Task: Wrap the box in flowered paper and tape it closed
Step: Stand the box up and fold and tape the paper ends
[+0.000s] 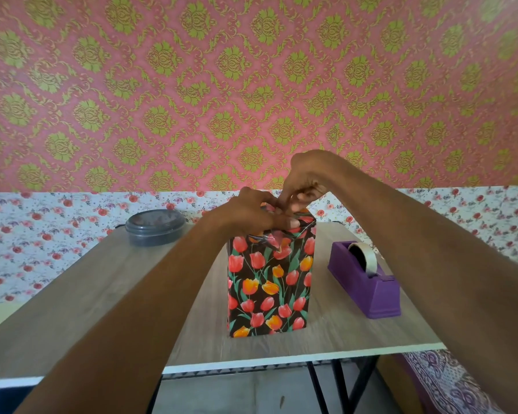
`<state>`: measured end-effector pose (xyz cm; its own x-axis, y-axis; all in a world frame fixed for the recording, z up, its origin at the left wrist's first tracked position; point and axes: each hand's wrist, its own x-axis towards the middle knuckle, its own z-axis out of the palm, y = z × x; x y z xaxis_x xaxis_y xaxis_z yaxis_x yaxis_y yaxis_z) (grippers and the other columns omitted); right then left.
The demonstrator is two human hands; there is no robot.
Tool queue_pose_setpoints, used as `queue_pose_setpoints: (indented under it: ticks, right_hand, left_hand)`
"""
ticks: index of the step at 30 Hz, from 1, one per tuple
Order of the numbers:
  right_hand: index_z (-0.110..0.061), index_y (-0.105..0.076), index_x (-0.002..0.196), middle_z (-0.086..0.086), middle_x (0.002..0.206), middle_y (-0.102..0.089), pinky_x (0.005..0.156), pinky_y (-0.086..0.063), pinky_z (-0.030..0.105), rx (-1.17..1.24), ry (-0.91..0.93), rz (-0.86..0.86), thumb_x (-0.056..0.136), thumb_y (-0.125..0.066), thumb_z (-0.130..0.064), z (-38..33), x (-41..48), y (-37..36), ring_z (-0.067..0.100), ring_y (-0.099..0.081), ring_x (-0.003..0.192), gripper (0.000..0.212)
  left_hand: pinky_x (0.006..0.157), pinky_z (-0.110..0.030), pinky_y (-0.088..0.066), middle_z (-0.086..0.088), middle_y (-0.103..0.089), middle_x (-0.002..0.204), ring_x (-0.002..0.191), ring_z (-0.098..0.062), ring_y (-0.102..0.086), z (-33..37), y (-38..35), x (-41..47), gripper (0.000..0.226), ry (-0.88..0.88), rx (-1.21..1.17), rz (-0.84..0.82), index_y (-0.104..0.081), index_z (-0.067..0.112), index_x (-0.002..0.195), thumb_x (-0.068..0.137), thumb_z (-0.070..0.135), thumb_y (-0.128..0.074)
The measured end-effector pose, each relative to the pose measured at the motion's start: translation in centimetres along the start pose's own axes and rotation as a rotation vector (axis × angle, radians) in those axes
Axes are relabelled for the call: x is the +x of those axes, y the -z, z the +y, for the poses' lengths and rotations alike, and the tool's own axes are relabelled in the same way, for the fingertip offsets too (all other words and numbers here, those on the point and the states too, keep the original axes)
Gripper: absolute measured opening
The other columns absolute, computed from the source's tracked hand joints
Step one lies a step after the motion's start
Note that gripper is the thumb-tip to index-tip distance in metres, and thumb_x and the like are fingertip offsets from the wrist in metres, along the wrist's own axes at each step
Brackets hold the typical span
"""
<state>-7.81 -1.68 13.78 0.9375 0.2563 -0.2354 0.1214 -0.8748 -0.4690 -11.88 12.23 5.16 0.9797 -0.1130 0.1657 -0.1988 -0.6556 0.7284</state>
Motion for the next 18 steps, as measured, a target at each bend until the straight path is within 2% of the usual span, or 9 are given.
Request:
queue_pose_setpoints:
  ticks: [4, 7, 8, 10, 13, 15, 16, 18]
  right_hand:
    - [-0.005, -0.066, 0.075, 0.000, 0.053, -0.060, 0.037, -0.030, 0.013, -0.167, -0.087, 0.021, 0.089, -0.079, -0.026, 0.5, 0.5, 0.4, 0.005, -0.039, 0.034, 0.028]
    - [-0.005, -0.065, 0.077, -0.001, 0.056, -0.051, 0.044, -0.026, 0.019, -0.176, -0.144, 0.018, 0.084, -0.081, -0.044, 1.9, 1.0, 0.4, 0.011, -0.031, 0.044, 0.043]
    - [-0.005, -0.064, 0.075, 0.000, 0.056, -0.051, 0.045, -0.027, 0.020, -0.130, -0.137, 0.005, 0.082, -0.082, -0.045, 2.6, 1.0, 0.4, 0.012, -0.032, 0.046, 0.044]
    - [-0.007, -0.061, 0.071, 0.001, 0.054, -0.051, 0.044, -0.031, 0.019, 0.002, -0.101, -0.028, 0.081, -0.085, -0.039, 3.8, 1.0, 0.2, 0.011, -0.036, 0.047, 0.041]
    - [-0.002, -0.062, 0.078, 0.005, 0.054, -0.053, 0.043, -0.040, 0.019, 0.211, -0.021, 0.000, 0.082, -0.086, -0.015, 5.2, 0.9, -0.1, 0.012, -0.045, 0.048, 0.028]
    - [0.002, -0.062, 0.086, 0.008, 0.057, -0.055, 0.044, -0.043, 0.022, 0.304, 0.008, 0.042, 0.082, -0.084, -0.005, 5.6, 0.7, -0.1, 0.014, -0.048, 0.048, 0.023]
    - [0.003, -0.064, 0.092, 0.009, 0.059, -0.056, 0.044, -0.042, 0.023, 0.329, 0.013, 0.070, 0.081, -0.085, -0.008, 5.6, 0.6, -0.2, 0.015, -0.049, 0.047, 0.026]
    - [0.003, -0.063, 0.103, 0.008, 0.063, -0.058, 0.044, -0.038, 0.023, 0.345, 0.021, 0.128, 0.075, -0.092, -0.024, 5.4, 0.5, -0.8, 0.015, -0.048, 0.045, 0.049]
  left_hand:
    - [0.082, -0.033, -0.049, -0.003, -0.060, 0.121, 0.101, -0.019, -0.064, 0.5, 0.1, -0.1, 0.067, 0.012, 0.026, -0.012, -0.067, 0.029, 0.123, 0.066, 0.059, -0.086]
    - [0.072, -0.024, -0.045, -0.003, -0.061, 0.115, 0.097, -0.018, -0.062, 0.6, 0.2, -0.2, 0.058, 0.014, 0.004, -0.020, -0.068, 0.027, 0.120, 0.072, 0.053, -0.084]
    - [0.070, -0.024, -0.044, -0.003, -0.062, 0.113, 0.096, -0.018, -0.063, 0.6, 0.2, -0.2, 0.056, 0.011, 0.006, -0.023, -0.068, 0.027, 0.120, 0.072, 0.053, -0.084]
    - [0.075, -0.026, -0.047, -0.006, -0.065, 0.114, 0.100, -0.021, -0.065, 0.6, 0.0, -0.3, 0.056, 0.011, 0.002, -0.025, -0.068, 0.026, 0.119, 0.072, 0.052, -0.084]
    - [0.090, -0.034, -0.048, -0.005, -0.061, 0.124, 0.113, -0.026, -0.062, 0.6, 0.0, -0.4, 0.062, 0.014, 0.009, -0.020, -0.067, 0.025, 0.123, 0.071, 0.054, -0.084]
    - [0.088, -0.033, -0.047, -0.003, -0.058, 0.128, 0.115, -0.026, -0.060, 0.8, 0.0, -0.5, 0.063, 0.015, 0.009, -0.009, -0.066, 0.025, 0.124, 0.072, 0.054, -0.084]
    - [0.086, -0.032, -0.046, -0.003, -0.058, 0.128, 0.114, -0.026, -0.060, 0.8, 0.0, -0.5, 0.062, 0.017, 0.008, -0.005, -0.066, 0.025, 0.124, 0.072, 0.053, -0.084]
    - [0.086, -0.034, -0.046, -0.003, -0.058, 0.126, 0.113, -0.027, -0.060, 0.9, 0.0, -0.6, 0.060, 0.023, 0.004, 0.001, -0.066, 0.026, 0.124, 0.073, 0.052, -0.084]
